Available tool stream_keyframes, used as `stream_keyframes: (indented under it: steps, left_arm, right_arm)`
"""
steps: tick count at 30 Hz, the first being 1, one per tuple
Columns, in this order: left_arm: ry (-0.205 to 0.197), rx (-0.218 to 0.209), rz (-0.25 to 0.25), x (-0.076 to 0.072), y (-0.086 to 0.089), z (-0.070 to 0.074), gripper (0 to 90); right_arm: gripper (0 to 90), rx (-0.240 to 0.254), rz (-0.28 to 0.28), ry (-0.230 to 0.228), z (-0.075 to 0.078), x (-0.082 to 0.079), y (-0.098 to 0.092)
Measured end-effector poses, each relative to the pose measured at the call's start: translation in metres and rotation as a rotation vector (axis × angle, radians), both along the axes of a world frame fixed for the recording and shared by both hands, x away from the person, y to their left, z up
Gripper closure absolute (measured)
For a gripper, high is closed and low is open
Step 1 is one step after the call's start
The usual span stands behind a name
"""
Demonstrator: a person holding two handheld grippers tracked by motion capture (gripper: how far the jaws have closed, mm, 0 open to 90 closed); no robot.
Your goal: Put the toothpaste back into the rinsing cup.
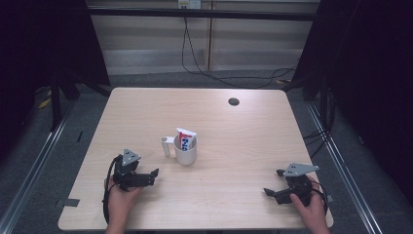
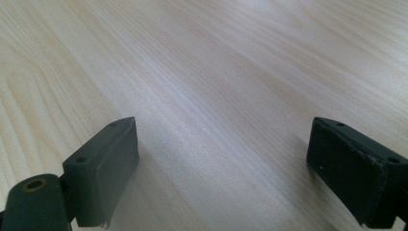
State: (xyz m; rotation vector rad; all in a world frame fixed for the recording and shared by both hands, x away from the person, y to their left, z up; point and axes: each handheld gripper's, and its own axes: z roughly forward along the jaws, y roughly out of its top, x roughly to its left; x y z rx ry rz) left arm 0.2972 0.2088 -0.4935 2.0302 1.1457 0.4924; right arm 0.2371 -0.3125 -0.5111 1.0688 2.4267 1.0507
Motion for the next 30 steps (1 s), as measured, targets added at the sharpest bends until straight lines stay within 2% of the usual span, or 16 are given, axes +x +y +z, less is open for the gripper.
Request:
stream_keyframes:
  steps: [17,30]
  left_arm:
    - [0.004,-0.008,0.002,-0.001,0.000,-0.005,6.5]
    - [0.006,0.003,-0.007,0.000,0.000,-0.011,5.4]
  right_arm:
    - [10.6,0.000,0.000,0.001,0.000,0.000,0.000]
    - [10.6,0.000,-0.001,0.000,0.000,0.000,0.000]
